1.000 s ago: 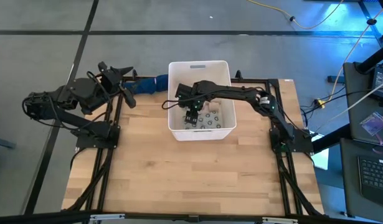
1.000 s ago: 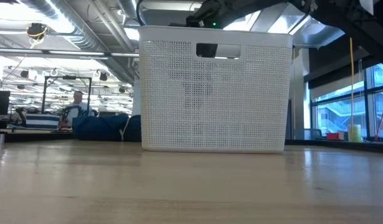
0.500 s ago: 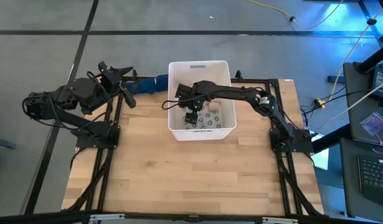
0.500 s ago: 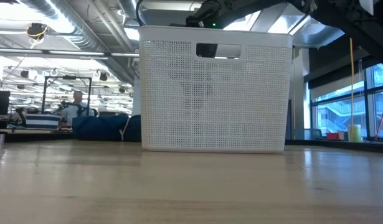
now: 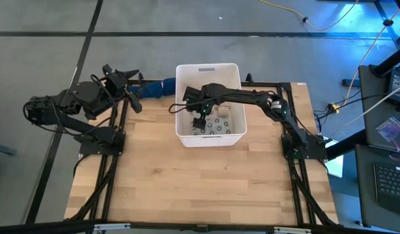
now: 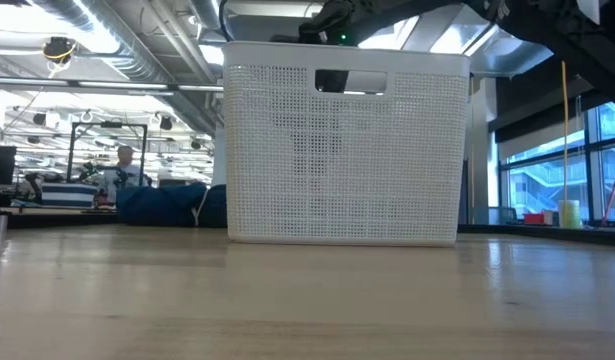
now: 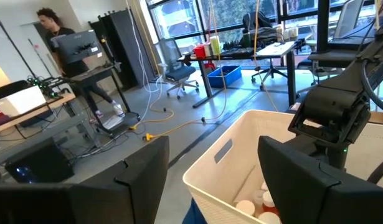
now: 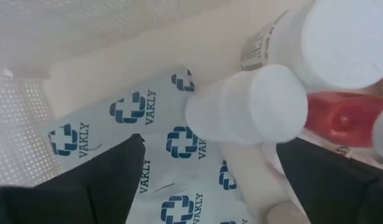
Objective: Pick & place medical supplies in basket/bin
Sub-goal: Put the white medicine bottle into the bin, then return to Home Position
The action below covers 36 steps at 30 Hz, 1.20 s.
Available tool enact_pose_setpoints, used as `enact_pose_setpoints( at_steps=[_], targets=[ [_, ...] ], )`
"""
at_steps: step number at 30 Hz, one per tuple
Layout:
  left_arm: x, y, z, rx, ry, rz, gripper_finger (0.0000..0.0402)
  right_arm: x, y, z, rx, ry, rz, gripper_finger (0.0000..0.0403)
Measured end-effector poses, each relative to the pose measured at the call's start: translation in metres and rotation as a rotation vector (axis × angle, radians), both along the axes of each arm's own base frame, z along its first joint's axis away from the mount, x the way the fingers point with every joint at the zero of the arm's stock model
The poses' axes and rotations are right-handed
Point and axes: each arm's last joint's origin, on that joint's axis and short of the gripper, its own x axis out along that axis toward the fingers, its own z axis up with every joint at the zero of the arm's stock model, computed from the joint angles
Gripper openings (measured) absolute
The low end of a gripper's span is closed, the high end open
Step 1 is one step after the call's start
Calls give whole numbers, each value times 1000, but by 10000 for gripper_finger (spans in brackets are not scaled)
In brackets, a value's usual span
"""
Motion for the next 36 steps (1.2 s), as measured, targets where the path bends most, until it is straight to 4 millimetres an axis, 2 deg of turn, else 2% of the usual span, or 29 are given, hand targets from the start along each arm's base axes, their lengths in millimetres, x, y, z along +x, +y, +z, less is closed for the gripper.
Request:
enact_pose_setpoints(
  at_steps=[8,14,18,20,27,32,36],
  targets=[
    [-1,1,0,-1,-6,25,239,0,0,25,-6,-16,6,361],
    [-1,1,0,-25,-33,31,239,-1,-2,66,-27,-93,0,361],
    [-1,1,-1,-38,-38,33,239,-9,0,94,-39,-143,-3,361],
    [-1,1,-2,-41,-30,33,239,-18,2,105,-38,-152,-13,361],
    [-2,1,-4,-37,-2,30,239,-57,13,165,-64,-277,-31,361],
    [-2,-1,-7,-91,-10,-28,239,-95,23,210,-121,-375,33,361],
    [-25,0,-13,-251,-82,-59,239,-127,32,232,-153,-436,58,361]
  ],
)
